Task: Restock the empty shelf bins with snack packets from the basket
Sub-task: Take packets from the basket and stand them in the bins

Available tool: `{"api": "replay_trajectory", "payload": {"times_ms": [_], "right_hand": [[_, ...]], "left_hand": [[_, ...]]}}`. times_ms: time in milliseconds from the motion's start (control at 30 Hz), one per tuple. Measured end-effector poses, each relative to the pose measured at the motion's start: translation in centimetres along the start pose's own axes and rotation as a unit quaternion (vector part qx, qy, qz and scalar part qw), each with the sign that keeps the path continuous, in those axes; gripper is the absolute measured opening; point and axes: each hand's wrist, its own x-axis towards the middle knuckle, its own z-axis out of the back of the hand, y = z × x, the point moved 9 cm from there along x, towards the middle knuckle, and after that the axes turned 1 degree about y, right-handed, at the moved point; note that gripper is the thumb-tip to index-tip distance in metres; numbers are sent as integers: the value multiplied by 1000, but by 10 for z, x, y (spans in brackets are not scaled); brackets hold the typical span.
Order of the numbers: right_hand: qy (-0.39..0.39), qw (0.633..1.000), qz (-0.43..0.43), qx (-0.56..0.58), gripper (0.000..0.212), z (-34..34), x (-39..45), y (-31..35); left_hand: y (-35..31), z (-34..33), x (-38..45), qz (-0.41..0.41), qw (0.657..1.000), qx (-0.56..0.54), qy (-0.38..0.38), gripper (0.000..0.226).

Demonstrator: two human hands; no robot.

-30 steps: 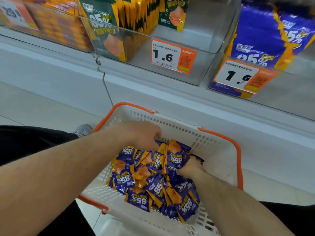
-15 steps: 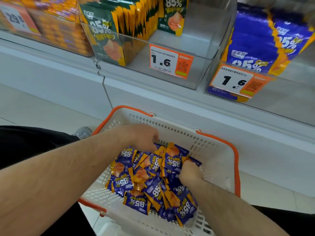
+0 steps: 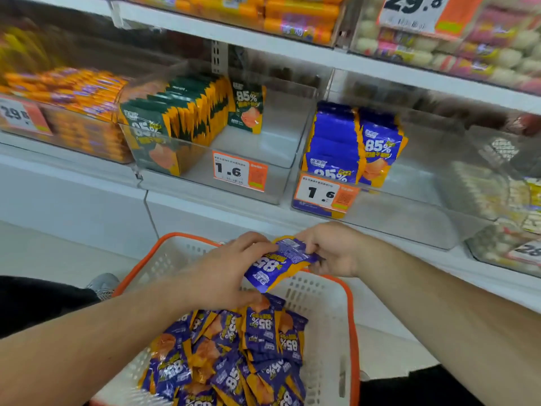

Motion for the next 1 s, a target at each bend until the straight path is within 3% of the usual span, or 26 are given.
{"api": "replay_trajectory", "payload": {"times_ms": [67,167,233,300,367,400,500,567,633,700,767,833,900,1000], "right_hand": [[19,999,0,50,44,6,-15,3],[37,999,20,27,40,12,-39,9],[-21,995,61,-77,23,33,-49,20],[-149,961,150,-178,17,68,-63,46],[-254,925,239,-148,23,100,-89,70],[-262,922,269,-96,30,109,-101,76],[-162,935,312,-49,39,107,-119,85],[-127,929,335,-90,24,102,-121,85],[-175,908,352,-143,5,111,-120,84],[-222,900,353,-126,4,128,-122,84],[-251,899,356,-43,15,152,-130,90],[-300,883,360,26,24,179,-142,97],[-337,863,369,72,24,202,-148,105],[-362,858,350,104,23,225,-129,114]], "left_hand": [[-11,24,4,-27,994,-7,-102,58],[-21,52,17,-17,986,-28,-162,33],[-25,65,33,28,988,-31,-146,15],[-29,75,52,71,990,-25,-116,12],[-37,84,73,84,992,-19,-93,14],[-42,88,84,86,993,-24,-82,14],[-58,93,113,83,994,-55,-35,17],[-70,95,128,81,995,-48,-20,16],[-76,97,141,83,996,-30,-31,22],[-79,105,149,80,989,-79,-93,28],[-69,123,150,80,969,-96,-213,74],[-52,131,148,100,953,-34,-284,113],[-32,123,152,149,953,1,-265,131],[-17,101,157,190,959,-1,-211,137]]}}
